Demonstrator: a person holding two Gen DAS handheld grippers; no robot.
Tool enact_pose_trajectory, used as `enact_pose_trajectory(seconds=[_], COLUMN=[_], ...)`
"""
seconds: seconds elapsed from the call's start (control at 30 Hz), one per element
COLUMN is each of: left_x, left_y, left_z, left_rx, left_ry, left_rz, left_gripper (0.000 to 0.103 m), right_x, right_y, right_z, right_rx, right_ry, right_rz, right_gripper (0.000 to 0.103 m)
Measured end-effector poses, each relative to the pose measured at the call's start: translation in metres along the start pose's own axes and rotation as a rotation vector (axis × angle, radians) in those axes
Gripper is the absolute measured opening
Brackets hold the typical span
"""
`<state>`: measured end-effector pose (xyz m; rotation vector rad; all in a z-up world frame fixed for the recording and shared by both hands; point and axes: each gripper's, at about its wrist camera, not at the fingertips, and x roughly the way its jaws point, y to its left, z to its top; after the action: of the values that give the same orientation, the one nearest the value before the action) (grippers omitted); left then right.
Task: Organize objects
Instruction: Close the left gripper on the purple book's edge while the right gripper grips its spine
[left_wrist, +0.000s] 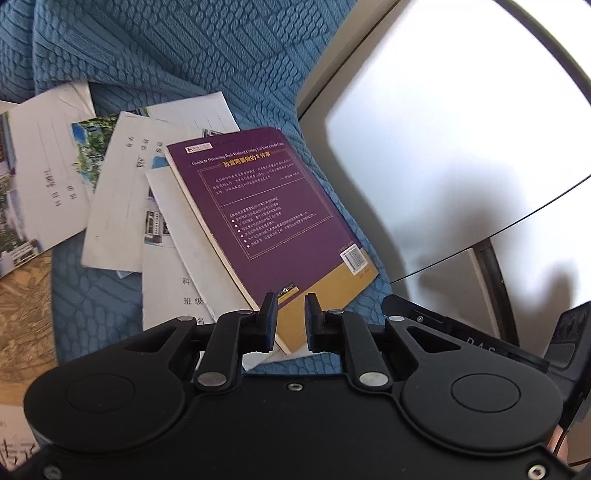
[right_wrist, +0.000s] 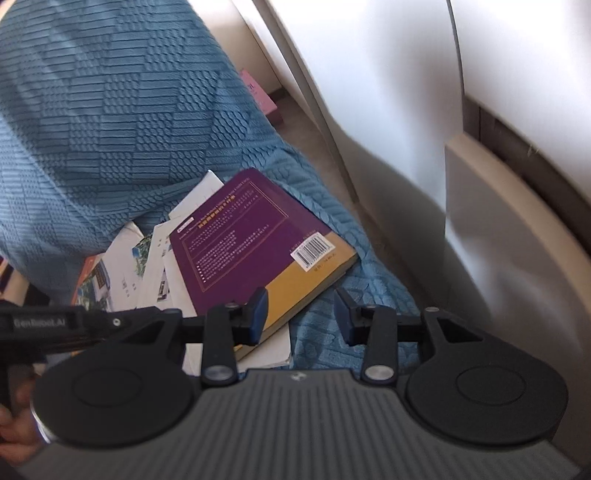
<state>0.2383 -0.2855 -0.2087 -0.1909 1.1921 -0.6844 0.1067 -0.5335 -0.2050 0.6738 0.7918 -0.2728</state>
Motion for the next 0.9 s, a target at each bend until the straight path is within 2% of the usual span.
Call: enact_pose_trajectory(seconds=[0.37,0.47,0.5,0.57,0.73,0.9], left_x=[0.041,0.048,0.051,0.055,0.058,0.059], left_y=[-0.001,0.000,0.001,0.000,0.000,-0.009], left_z=[0.012,0.012,0.011,0.009,0.011,0.010], left_rx=[0.038,0.037,0.036,0.061,0.061,0.103], left_ry=[0.025,0.041,0.049,0.063,0.078,0.082], left_rz=[-0.034,-0.040,-0.034,-0.003,0.010,0.048], left_gripper=[0.011,0.010,0.010,0.001,0.000,0.000], right_x=[0.028,0.034,0.034,0.036,0.040,0.047], right_y=[-0.030,-0.036,-0.036,-0.038,-0.038,-0.042], right_z=[0.006,0.009,0.010,0.011,0.012,0.015], right_rx=[0.166,0.185,0.180,0.183,0.176,0.214], right_ry=[0.068,0.069,0.065,0.064,0.055,0.030], right_rz=[0.104,0.101,0.096,0.102,0.109,0.116], right_gripper=[0.043,0.043,0.043,0.041,0.041,0.040])
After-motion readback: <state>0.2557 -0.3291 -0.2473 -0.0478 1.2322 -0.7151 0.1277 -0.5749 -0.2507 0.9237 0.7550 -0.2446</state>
